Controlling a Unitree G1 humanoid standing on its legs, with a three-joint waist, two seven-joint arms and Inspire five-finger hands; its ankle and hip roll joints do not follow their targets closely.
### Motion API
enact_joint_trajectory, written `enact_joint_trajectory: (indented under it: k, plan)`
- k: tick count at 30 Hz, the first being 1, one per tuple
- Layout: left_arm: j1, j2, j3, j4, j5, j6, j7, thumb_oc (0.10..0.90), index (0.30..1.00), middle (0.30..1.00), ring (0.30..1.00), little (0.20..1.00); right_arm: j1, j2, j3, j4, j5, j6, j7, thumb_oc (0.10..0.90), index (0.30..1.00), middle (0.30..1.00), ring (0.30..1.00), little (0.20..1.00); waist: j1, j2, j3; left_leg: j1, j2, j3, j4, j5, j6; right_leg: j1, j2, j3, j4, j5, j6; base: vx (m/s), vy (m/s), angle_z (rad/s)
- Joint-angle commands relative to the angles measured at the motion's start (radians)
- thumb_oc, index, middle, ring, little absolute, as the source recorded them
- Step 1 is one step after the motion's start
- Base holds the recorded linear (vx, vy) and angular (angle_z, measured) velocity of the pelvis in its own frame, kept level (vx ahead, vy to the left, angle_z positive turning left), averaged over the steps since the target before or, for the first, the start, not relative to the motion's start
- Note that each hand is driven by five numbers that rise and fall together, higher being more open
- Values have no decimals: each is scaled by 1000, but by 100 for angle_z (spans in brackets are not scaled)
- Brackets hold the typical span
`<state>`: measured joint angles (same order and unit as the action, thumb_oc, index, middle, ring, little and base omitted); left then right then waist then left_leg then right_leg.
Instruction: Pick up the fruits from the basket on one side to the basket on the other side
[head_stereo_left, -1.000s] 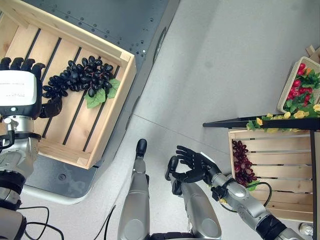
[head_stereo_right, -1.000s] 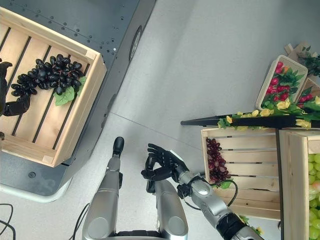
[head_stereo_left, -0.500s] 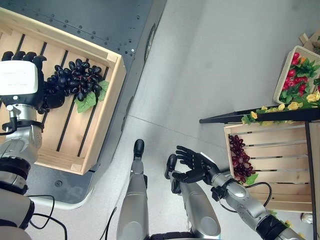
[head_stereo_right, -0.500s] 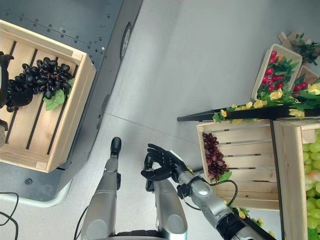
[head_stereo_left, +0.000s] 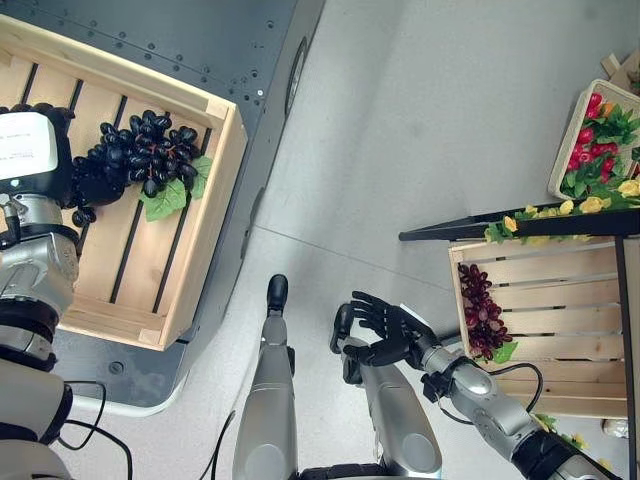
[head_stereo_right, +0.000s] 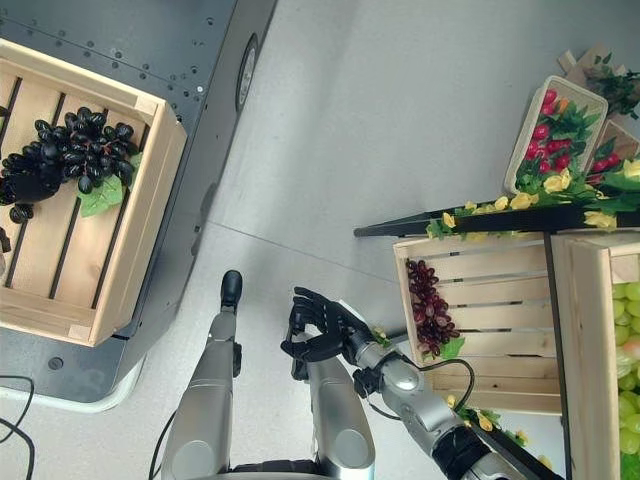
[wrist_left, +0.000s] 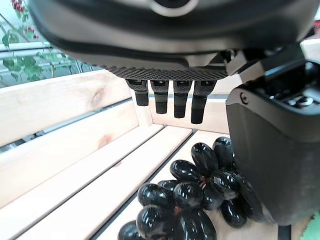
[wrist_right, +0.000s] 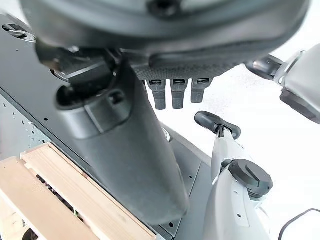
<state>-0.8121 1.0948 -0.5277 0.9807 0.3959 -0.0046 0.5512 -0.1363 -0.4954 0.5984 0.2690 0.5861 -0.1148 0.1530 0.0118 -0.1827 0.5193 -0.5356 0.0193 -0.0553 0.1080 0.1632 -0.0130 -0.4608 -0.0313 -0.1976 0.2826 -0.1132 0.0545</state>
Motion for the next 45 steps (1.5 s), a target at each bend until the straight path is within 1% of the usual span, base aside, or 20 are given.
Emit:
enact_joint_trajectory:
  k: [1, 5, 8, 9, 12, 14, 18, 22, 25, 30, 33, 37, 40, 43, 44, 45]
  plan:
    - [-68, 11, 43, 45, -22, 26, -23, 800, 900, 900, 900, 900, 8, -16, 2, -86, -31, -35, -12, 800, 900, 900, 900, 900, -6, -12, 1, 30, -64, 69, 79, -179, 57, -31, 52, 9, -17, 99, 18, 0, 0, 0]
    - [-63, 19, 39, 36, -22, -4, -72, 800, 900, 900, 900, 900, 12, -17, -3, -99, -34, -30, -12, 800, 900, 900, 900, 900, -4, -8, 1, 30, -63, 70, 75, -177, 56, -33, 51, 4, -19, 98, 18, 0, 0, 0]
    - [-51, 24, 41, 23, -16, -21, -83, 800, 900, 900, 900, 900, 16, -19, -6, -102, -31, -28, -19, 800, 900, 900, 900, 900, -1, -1, 1, 32, -64, 69, 77, -176, 57, -31, 49, 1, -14, 94, 15, 0, 0, 0]
    - [-43, 36, 45, 16, -6, -36, -87, 800, 900, 900, 900, 900, 21, -22, -11, -103, -28, -25, -12, 800, 900, 900, 900, 900, 1, 2, 1, 41, -64, 69, 69, -174, 57, -26, 49, 0, -17, 94, 16, 0, 0, 0]
    - [-26, 55, 60, -15, -4, -37, -64, 800, 900, 900, 900, 900, 33, -24, -20, -112, -39, -25, -8, 800, 900, 900, 900, 900, 4, 7, 1, 42, -65, 68, 68, -172, 56, -21, 46, -3, -23, 95, 17, 0, 0, 0]
    - [-7, 69, 80, -26, -12, -56, -46, 800, 900, 900, 900, 900, 41, -25, -26, -110, -37, -32, -7, 800, 900, 900, 900, 900, 8, 13, 1, 45, -67, 65, 65, -170, 55, -17, 44, -5, -26, 94, 16, 0, 0, 0]
    - [26, 84, 124, -76, -33, -104, -61, 800, 900, 900, 900, 900, 56, -22, -38, -112, -45, -34, -1, 800, 900, 900, 900, 900, 17, 19, 1, 51, -68, 65, 63, -170, 54, -8, 41, -12, -30, 91, 15, 0, 0, 0]
    - [44, 97, 152, -95, -43, -117, -76, 800, 900, 900, 900, 900, 60, -24, -46, -117, -43, -32, -5, 800, 900, 900, 900, 900, 22, 25, 1, 47, -71, 63, 71, -171, 56, -10, 39, -18, -23, 87, 12, 0, 0, 0]
    - [47, 102, 154, -107, -57, -123, -121, 800, 900, 900, 900, 900, 62, -23, -51, -121, -45, -25, -7, 800, 900, 900, 900, 900, 24, 28, 1, 42, -73, 62, 79, -173, 56, -11, 38, -20, -19, 86, 11, 0, 0, 0]
    - [82, 97, 180, -142, -128, -126, -192, 800, 900, 900, 900, 900, 73, -24, -60, -132, -48, -12, 0, 800, 900, 900, 900, 900, 26, 28, 1, 59, -70, 64, 59, -168, 56, -1, 41, -18, -29, 89, 15, 0, 0, 0]
    - [70, 106, 187, -130, -168, -135, -201, 800, 900, 900, 900, 900, 75, -26, -61, -133, -44, -14, -7, 800, 900, 900, 900, 900, 24, 29, 1, 60, -70, 65, 55, -167, 57, -1, 41, -19, -31, 89, 14, 0, 0, 0]
    - [68, 111, 192, -132, -138, -125, -206, 800, 900, 900, 900, 900, 79, -28, -67, -137, -54, -15, 12, 800, 900, 900, 900, 900, 23, 28, 1, 61, -71, 68, 49, -163, 57, 1, 41, -20, -40, 94, 16, 0, 0, 0]
    - [60, 109, 177, -119, -103, -103, -185, 800, 900, 900, 900, 900, 72, -29, -59, -136, -41, -18, -7, 800, 900, 900, 900, 900, 23, 28, 1, 51, -72, 66, 60, -165, 57, -6, 40, -22, -32, 92, 14, 0, 0, 0]
    - [42, 109, 149, -109, -39, -62, -158, 800, 900, 900, 900, 900, 61, -30, -55, -127, -37, -14, 2, 800, 900, 900, 900, 900, 23, 25, 1, 50, -70, 67, 64, -167, 57, -6, 39, -24, -28, 92, 14, 0, 0, 0]
    - [40, 104, 145, -109, -11, -38, -132, 800, 900, 900, 900, 900, 60, -30, -55, -126, -36, -13, 6, 800, 900, 900, 900, 900, 24, 24, 1, 52, -69, 68, 61, -166, 57, -5, 38, -25, -29, 92, 14, 0, 0, 0]
    - [37, 102, 139, -107, -1, -27, -118, 800, 900, 900, 900, 900, 58, -31, -51, -127, -36, -14, 6, 800, 900, 900, 900, 900, 23, 22, 1, 53, -69, 68, 61, -167, 57, -4, 39, -24, -29, 92, 15, 0, 0, 0]
